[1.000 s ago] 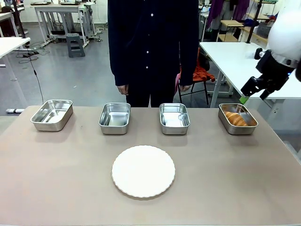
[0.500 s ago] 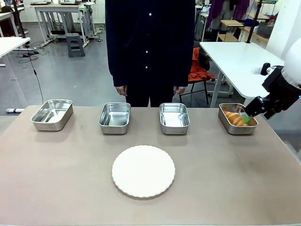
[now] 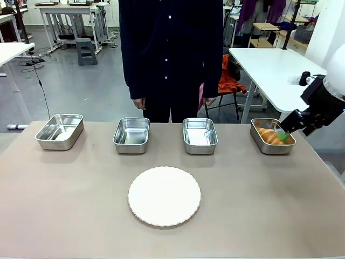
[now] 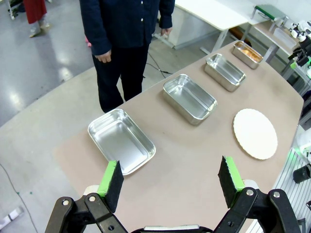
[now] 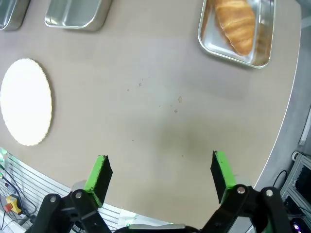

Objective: Place the bread in the container.
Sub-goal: Place the Butter Roll into the Airtight Container indicated by the human.

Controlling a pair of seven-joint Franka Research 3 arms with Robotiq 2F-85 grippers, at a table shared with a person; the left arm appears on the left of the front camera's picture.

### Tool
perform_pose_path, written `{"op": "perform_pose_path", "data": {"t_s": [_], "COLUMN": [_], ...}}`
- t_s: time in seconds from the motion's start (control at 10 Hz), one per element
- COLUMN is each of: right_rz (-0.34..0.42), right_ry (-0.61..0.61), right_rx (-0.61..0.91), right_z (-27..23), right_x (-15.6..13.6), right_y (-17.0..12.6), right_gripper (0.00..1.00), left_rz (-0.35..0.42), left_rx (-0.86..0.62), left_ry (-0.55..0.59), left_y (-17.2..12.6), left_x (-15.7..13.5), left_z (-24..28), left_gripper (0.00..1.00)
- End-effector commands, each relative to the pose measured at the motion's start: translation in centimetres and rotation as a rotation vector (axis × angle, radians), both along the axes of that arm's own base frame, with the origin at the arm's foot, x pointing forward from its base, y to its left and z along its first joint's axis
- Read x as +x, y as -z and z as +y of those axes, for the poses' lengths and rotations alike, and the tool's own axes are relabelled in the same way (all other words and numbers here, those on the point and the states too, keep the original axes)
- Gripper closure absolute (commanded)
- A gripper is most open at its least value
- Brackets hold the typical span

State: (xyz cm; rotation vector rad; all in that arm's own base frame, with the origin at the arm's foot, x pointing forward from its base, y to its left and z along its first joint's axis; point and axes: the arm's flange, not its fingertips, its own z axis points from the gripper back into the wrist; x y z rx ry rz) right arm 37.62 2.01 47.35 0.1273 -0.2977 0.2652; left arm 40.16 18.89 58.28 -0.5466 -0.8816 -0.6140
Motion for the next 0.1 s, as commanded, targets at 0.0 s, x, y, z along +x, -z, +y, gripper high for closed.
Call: {"op": "perform_pose_path", "data": {"t_s": [0.0], "right_rz": [-0.002], "right_ry": [0.001], "right_rx": [-0.005], "right_z": [-0.13], "right_x": [0.45], "right_y": [-0.29], "right_gripper": [0.0], "left_rz": [-0.009], "left_rx": [-0.005], "left_ry": [0.01], "left_y": [-0.09], "left_x": [-0.19], "left_z": [-0.04], "left_gripper": [0.0]}}
